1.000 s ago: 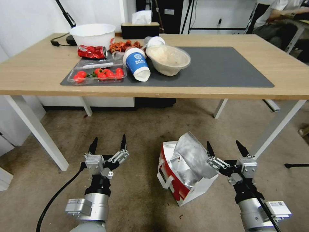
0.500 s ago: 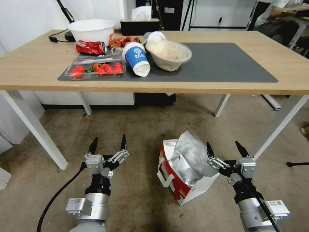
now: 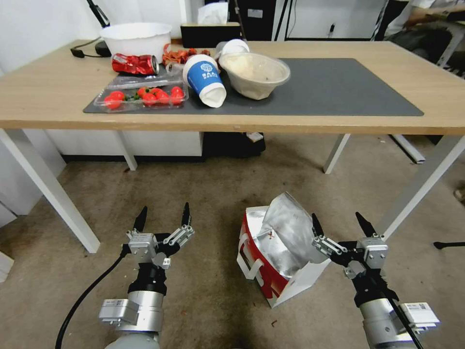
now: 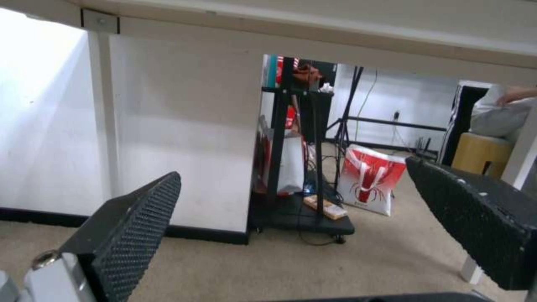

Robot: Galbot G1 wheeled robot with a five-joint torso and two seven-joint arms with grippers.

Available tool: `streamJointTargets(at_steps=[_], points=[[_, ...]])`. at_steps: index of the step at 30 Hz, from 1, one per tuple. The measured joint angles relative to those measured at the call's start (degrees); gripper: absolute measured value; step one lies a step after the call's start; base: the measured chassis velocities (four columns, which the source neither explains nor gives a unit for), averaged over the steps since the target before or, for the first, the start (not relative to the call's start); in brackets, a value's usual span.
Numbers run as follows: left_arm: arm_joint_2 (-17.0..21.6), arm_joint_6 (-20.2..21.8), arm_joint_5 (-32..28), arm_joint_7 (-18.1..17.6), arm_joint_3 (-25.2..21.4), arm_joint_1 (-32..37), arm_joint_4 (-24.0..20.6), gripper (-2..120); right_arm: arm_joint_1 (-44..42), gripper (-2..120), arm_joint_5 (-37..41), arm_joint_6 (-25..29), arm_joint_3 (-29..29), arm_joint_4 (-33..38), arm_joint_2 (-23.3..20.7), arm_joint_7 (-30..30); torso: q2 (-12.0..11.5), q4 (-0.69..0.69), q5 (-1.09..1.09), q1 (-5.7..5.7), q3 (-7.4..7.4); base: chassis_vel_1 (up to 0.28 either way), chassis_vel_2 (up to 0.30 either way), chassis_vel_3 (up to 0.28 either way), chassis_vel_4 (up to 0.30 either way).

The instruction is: Pick up the food delivery bag from the floor and place it on the table.

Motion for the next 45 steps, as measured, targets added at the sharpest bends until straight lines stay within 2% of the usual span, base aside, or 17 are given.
streamJointTargets(at_steps=[33, 45], points=[[-0.29, -0.64, 0.49, 0.05, 0.13, 0.13, 0.38, 100, 0.06, 100, 0.06, 0.25, 0.01, -0.38, 0.0, -0.05, -7.56, 0.0, 0.0, -0.85, -6.61, 0.0, 0.0, 0.0, 0.0], [-0.25, -0.55, 0.24, -0.14, 0.25, 0.04, 0.44, 100, 0.01, 100, -0.13, 0.29, -0.04, -0.81, 0.0, -0.05, -8.24, 0.0, 0.0, -1.07, -6.6, 0.0, 0.0, 0.0, 0.0]])
